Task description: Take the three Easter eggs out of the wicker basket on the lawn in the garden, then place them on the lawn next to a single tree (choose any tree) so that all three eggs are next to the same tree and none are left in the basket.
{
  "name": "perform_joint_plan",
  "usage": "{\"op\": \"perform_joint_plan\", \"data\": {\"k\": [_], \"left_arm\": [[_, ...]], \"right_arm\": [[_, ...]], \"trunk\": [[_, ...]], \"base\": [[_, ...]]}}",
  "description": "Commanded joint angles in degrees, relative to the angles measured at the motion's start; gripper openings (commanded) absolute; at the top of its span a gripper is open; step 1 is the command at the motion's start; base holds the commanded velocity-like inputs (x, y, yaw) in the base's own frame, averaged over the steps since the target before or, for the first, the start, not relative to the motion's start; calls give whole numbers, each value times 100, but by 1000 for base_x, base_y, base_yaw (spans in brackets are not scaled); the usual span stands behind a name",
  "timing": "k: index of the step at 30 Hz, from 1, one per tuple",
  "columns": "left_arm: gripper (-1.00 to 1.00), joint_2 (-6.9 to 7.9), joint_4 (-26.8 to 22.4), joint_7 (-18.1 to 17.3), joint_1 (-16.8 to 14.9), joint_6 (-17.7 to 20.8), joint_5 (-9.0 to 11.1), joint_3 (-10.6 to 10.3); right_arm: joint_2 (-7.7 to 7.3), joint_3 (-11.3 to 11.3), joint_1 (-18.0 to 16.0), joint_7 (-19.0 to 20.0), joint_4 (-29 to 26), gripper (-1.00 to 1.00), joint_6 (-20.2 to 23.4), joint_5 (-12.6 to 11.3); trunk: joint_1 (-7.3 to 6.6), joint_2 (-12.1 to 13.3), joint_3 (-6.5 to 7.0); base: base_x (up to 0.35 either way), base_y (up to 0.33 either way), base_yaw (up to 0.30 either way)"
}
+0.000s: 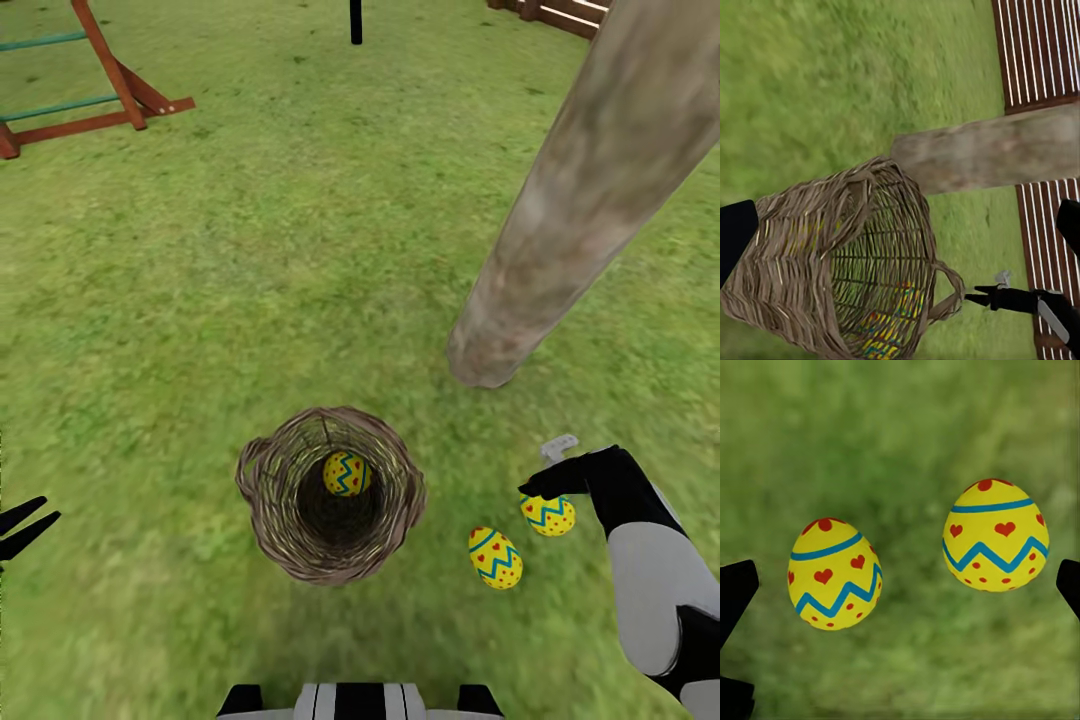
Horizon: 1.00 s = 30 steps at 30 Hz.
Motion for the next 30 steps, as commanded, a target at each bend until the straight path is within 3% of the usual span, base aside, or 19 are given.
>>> {"op": "perform_joint_plan", "data": {"k": [1,10,15,30], "left_arm": [[100,0,1,-30,-3,60,-14,3],[100,-7,16,-30,-3,55,-14,-56],[100,5,361,-30,-3,55,-9,-72],[100,-1,418,-30,-3,55,-5,-76]], "right_arm": [[10,-19,-3,42,-10,100,18,34],[186,-19,9,43,-16,100,491,26],[210,-19,10,43,-17,100,504,45],[214,-19,14,35,-13,100,505,65]], "trunk": [[-23,40,16],[-221,401,177],[-330,602,267],[-660,1203,536]], "base": [[0,0,0],[0,0,37],[0,0,261],[0,0,285]]}}
